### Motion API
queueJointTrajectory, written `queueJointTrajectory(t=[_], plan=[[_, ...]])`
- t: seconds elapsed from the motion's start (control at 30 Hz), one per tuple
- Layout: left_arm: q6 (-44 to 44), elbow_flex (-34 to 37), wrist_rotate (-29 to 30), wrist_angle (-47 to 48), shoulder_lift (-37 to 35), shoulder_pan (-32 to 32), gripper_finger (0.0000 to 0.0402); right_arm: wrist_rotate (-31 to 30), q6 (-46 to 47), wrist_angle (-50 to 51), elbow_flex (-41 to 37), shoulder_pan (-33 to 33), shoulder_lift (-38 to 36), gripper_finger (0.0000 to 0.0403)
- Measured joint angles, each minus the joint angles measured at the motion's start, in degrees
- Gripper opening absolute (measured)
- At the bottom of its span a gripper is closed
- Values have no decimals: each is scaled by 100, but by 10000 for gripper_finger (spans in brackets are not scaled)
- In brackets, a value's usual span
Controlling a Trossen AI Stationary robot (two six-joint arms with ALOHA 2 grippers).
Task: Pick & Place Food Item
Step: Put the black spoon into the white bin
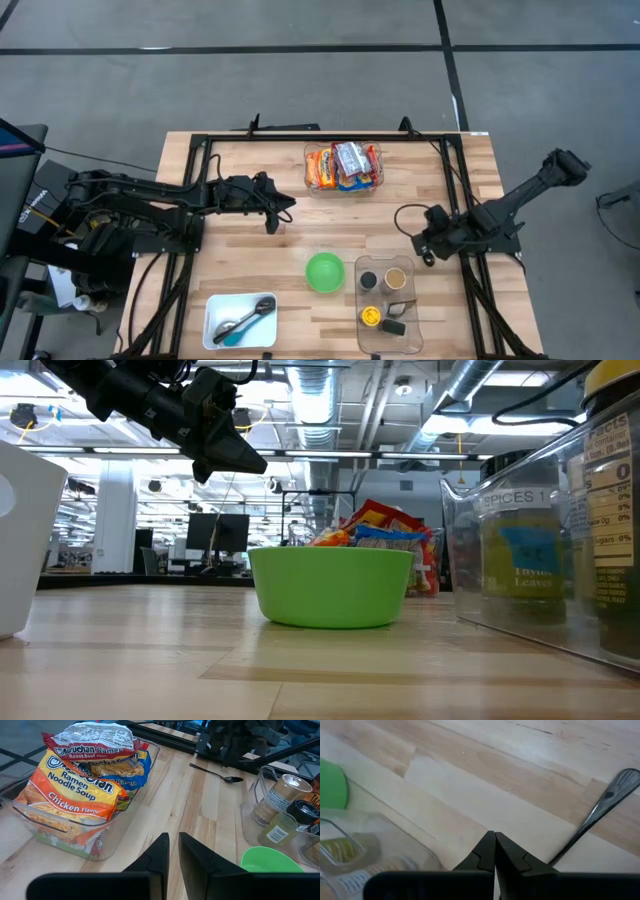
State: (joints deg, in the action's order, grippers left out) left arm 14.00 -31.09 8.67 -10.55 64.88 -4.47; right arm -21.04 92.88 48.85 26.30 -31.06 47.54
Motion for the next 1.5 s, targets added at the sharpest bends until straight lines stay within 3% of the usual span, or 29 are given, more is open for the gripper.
queueJointTrajectory(t=[0.77, 1.17, 1.5], plan=[[-2, 0, 1, -31, -1, 1, 34, 5, -22, -607, 0, 367, 55, 0], [-1, 0, 2, -28, 0, 1, 34, 818, 1145, 263, 0, 867, 57, 0], [0, 0, 2, -73, -2, 0, 34, 1156, 1035, 260, 63, 1274, 312, 0]])
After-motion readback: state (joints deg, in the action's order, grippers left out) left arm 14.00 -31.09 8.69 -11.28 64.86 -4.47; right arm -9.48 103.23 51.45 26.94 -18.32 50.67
